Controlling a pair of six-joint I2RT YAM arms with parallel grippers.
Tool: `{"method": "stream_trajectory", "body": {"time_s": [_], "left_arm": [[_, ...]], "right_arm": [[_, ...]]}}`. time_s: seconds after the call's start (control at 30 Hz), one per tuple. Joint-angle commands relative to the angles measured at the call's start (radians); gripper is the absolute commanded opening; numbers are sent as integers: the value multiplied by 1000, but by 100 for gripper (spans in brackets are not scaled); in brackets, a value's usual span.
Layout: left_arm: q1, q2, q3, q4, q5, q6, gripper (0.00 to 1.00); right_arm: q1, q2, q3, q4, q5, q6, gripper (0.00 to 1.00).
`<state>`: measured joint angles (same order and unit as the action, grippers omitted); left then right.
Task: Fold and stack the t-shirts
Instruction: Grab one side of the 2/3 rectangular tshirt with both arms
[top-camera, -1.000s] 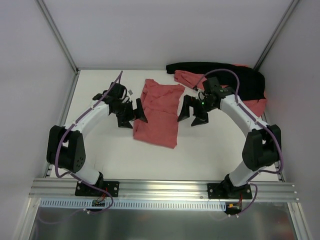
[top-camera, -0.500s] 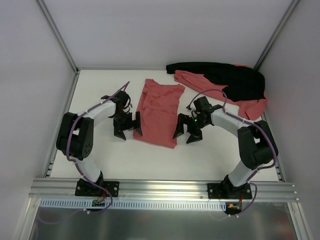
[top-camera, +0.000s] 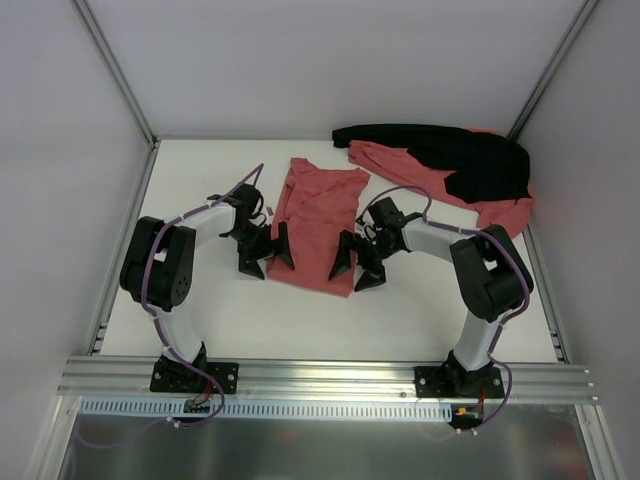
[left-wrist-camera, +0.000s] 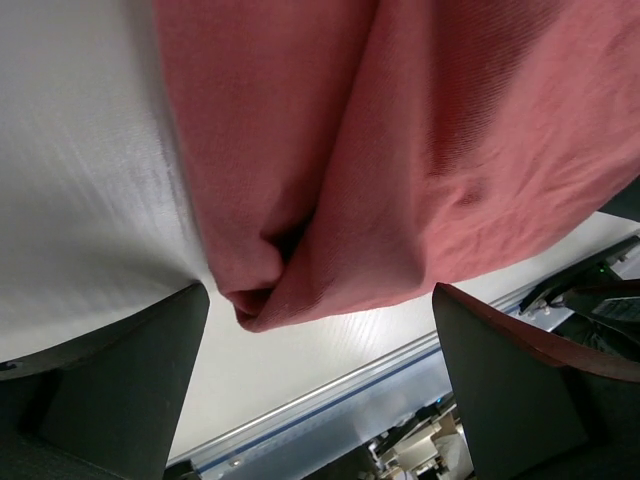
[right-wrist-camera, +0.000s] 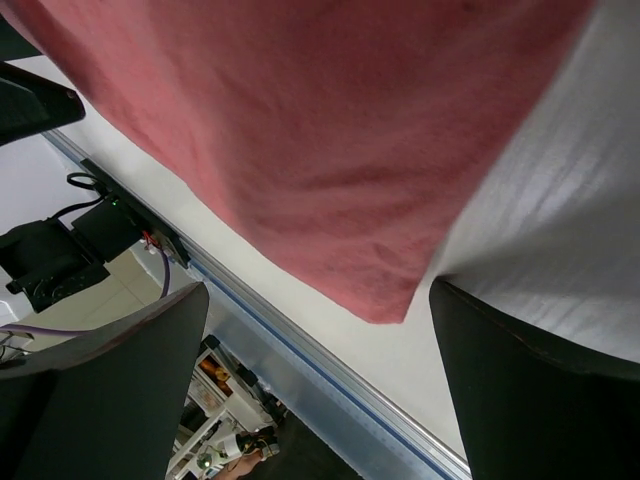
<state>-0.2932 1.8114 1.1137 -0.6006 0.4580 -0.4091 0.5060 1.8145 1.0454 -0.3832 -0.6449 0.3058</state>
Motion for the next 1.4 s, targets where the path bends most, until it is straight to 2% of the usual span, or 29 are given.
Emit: {"method": "stream_trajectory", "body": {"time_s": [0.0,0.2,0.3,0.33,0.37,0.43,0.47,0.5,0.53,0.6,0.63,0.8,0.97,1.17,1.37], "left_arm": [[0,23,-17,54,48,9,99],[2,14,-5,73,77,0,98],[0,19,3,84,113,-2,87],[2,20,2,93,123,-2,76],[0,22,0,99,133,-2,70],[0,26,-9,113,160,-3,40],[0,28,-14,120,168,-5,18],[0,32,-18,128,191,-5,7],[0,32,-25,136,197,-5,0],[0,28,-32,157,214,-10,0],[0,26,-31,160,217,-10,0],[2,3,-12,108,241,4,0],[0,-84,-49,87,291,-22,0],[0,-223,-198,111,349,-99,0],[-1,-386,-334,58,350,-132,0]], "right_arm": [[20,37,18,55,13,30,99],[46,58,33,96,13,82,94],[63,66,36,133,16,108,89],[72,68,36,142,17,124,81],[77,71,36,147,17,130,77],[88,71,30,165,16,148,68],[91,72,28,170,14,154,55],[92,71,25,175,11,157,47],[95,71,24,176,11,159,25],[95,62,15,175,13,161,4],[97,57,12,170,14,159,0],[89,-4,15,69,68,112,0],[57,-81,16,-90,109,26,0],[34,-179,-37,-204,110,-43,0],[34,-299,-152,-226,80,-37,0]]}}
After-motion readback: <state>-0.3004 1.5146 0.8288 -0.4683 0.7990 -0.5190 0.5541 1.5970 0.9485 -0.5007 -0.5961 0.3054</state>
